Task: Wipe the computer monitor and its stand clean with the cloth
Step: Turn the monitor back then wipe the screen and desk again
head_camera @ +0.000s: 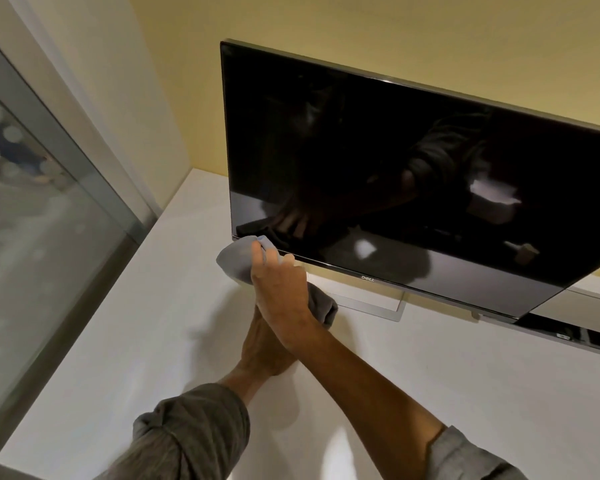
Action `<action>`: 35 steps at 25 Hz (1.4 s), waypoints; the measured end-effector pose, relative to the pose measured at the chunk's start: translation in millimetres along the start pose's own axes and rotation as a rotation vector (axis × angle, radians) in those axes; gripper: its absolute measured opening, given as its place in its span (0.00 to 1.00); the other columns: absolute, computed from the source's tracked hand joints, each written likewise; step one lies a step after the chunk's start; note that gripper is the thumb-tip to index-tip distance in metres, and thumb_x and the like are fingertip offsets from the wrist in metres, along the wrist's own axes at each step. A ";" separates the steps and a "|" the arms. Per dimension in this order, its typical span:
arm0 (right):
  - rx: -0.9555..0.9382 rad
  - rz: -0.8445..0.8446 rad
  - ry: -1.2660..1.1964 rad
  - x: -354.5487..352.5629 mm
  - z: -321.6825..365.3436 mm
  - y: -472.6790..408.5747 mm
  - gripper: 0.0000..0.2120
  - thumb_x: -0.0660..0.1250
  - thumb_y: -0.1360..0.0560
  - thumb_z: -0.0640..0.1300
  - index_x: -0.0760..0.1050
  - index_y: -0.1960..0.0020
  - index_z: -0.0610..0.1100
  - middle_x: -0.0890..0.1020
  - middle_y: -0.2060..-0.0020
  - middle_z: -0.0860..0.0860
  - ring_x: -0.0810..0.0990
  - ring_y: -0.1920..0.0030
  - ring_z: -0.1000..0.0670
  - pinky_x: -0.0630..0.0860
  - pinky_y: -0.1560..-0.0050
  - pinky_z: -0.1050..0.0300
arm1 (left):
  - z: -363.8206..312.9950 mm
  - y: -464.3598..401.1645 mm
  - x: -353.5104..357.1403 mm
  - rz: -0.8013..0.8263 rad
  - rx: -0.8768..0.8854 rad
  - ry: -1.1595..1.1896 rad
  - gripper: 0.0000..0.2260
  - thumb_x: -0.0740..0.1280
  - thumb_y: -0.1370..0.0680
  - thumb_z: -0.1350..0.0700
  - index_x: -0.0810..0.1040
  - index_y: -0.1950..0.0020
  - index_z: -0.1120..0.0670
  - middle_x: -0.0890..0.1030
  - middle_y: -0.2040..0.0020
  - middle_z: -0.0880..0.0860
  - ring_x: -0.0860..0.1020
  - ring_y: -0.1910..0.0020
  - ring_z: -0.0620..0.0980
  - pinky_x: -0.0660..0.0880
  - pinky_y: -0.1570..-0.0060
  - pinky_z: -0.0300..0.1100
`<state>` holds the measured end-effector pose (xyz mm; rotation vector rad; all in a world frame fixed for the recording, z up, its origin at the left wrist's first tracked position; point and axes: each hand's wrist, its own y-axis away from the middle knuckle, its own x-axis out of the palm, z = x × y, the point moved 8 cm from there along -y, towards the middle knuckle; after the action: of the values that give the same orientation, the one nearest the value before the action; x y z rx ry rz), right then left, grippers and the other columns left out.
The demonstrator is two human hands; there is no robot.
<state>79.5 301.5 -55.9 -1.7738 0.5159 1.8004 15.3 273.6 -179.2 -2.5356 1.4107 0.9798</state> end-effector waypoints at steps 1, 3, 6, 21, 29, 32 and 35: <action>0.002 -0.009 -0.017 -1.5 -7.2 5.0 0.32 0.83 0.46 0.57 0.83 0.45 0.48 0.86 0.52 0.53 0.81 0.71 0.52 0.76 0.73 0.64 | -6.4 0.6 -1.9 -0.023 0.055 -0.010 0.31 0.55 0.27 0.26 0.68 0.33 0.46 0.77 0.37 0.50 0.77 0.39 0.49 0.76 0.38 0.48; 0.015 -0.028 -0.037 -4.7 -22.5 14.8 0.32 0.83 0.45 0.54 0.82 0.43 0.47 0.85 0.48 0.51 0.80 0.71 0.53 0.75 0.73 0.64 | -22.8 2.8 -7.6 -0.085 0.200 -0.123 0.28 0.53 0.25 0.28 0.60 0.31 0.42 0.76 0.33 0.54 0.75 0.34 0.55 0.72 0.35 0.58; 0.037 -0.062 -0.026 -9.1 -45.2 29.4 0.29 0.82 0.40 0.52 0.81 0.41 0.46 0.84 0.45 0.50 0.79 0.72 0.52 0.74 0.74 0.64 | -22.1 -4.2 3.0 -0.033 0.305 -0.413 0.24 0.54 0.21 0.35 0.54 0.27 0.39 0.72 0.28 0.52 0.70 0.28 0.57 0.64 0.30 0.64; 0.214 0.132 -0.093 -13.5 -173.4 102.5 0.32 0.62 0.21 0.40 0.52 0.22 0.46 0.72 0.33 0.43 0.77 0.41 0.39 0.76 0.46 0.44 | -12.0 -10.0 11.9 0.008 0.344 -0.704 0.31 0.47 0.21 0.32 0.57 0.22 0.45 0.59 0.21 0.50 0.58 0.22 0.54 0.42 0.25 0.59; 0.356 0.273 -0.045 -5.6 -233.6 131.9 0.33 0.61 0.19 0.47 0.47 0.21 0.50 0.67 0.28 0.45 0.73 0.36 0.42 0.75 0.39 0.47 | -4.0 -12.5 14.1 0.026 0.303 -0.752 0.33 0.39 0.21 0.31 0.52 0.20 0.44 0.53 0.19 0.48 0.51 0.20 0.51 0.39 0.24 0.59; 0.409 0.274 -0.018 -12.3 -256.8 145.4 0.33 0.60 0.19 0.49 0.45 0.21 0.51 0.67 0.28 0.45 0.74 0.37 0.43 0.76 0.41 0.48 | -5.5 -11.3 13.5 0.018 0.321 -0.752 0.31 0.41 0.20 0.33 0.54 0.20 0.45 0.54 0.20 0.49 0.51 0.21 0.51 0.41 0.24 0.60; 0.451 0.283 0.014 -20.2 -276.1 161.3 0.34 0.58 0.19 0.54 0.43 0.21 0.52 0.67 0.28 0.46 0.74 0.37 0.44 0.76 0.42 0.50 | -7.5 -9.8 13.6 0.022 0.340 -0.732 0.30 0.43 0.20 0.34 0.54 0.20 0.45 0.54 0.20 0.48 0.51 0.21 0.50 0.41 0.24 0.59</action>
<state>193.2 2.2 -68.0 -1.4544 1.1276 1.6784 31.8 266.5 -183.3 -1.6588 1.2300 1.3387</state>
